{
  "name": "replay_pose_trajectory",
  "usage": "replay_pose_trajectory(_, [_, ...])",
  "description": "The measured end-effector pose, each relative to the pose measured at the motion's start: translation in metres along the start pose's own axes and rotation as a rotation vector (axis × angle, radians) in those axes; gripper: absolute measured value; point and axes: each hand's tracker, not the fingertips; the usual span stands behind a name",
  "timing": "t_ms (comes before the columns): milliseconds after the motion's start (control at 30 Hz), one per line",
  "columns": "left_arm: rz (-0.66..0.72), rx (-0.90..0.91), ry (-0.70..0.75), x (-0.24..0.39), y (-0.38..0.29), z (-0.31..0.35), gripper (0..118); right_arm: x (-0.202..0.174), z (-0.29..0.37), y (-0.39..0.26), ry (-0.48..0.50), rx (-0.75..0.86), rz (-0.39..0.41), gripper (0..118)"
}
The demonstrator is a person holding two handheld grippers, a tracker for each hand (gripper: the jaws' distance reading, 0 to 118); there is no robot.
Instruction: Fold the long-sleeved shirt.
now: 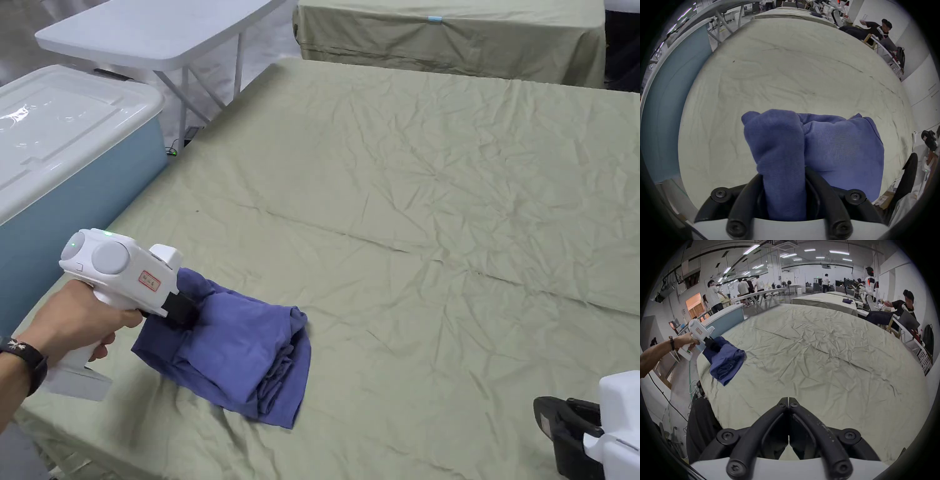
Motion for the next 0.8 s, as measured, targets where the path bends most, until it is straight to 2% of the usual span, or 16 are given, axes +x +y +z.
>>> replay_pose_trajectory(133, [-0.002,-0.003,0.024,-0.001,-0.002,0.002,13,0.002,0.001,-0.001,-0.006,-0.001,0.002,1])
replay_pose_trajectory(167, [-0.002,0.001,0.023,0.0,-0.003,0.002,22,0.003,0.001,-0.001,-0.005,-0.001,0.001,1])
replay_pose_trajectory(233, [-0.024,0.021,0.115,0.006,-0.008,0.003,62,0.004,0.002,-0.001,-0.001,0.0,-0.007,1])
replay_pose_trajectory(267, [-0.033,0.028,0.16,0.009,-0.011,0.004,75,0.004,0.003,-0.001,0.001,0.003,-0.009,1])
replay_pose_trajectory(333, [-0.029,0.038,0.144,0.008,-0.017,0.013,73,0.004,0.008,-0.002,0.006,0.014,-0.008,1])
replay_pose_trajectory(433, [0.039,0.138,0.128,0.013,-0.027,0.035,82,0.006,0.019,-0.002,0.012,0.04,-0.009,1])
replay_pose_trajectory(500, [0.07,0.241,0.16,0.027,-0.035,0.054,83,0.007,0.028,-0.001,0.009,0.067,-0.014,1])
replay_pose_trajectory(600, [0.102,0.431,0.186,0.06,-0.047,0.085,83,0.012,0.044,0.003,-0.006,0.12,-0.018,1])
replay_pose_trajectory(767, [0.183,0.703,0.133,0.142,-0.06,0.13,83,0.022,0.081,0.012,-0.061,0.255,-0.044,1])
replay_pose_trajectory(800, [0.153,0.729,0.125,0.163,-0.061,0.137,83,0.025,0.091,0.013,-0.076,0.282,-0.05,1])
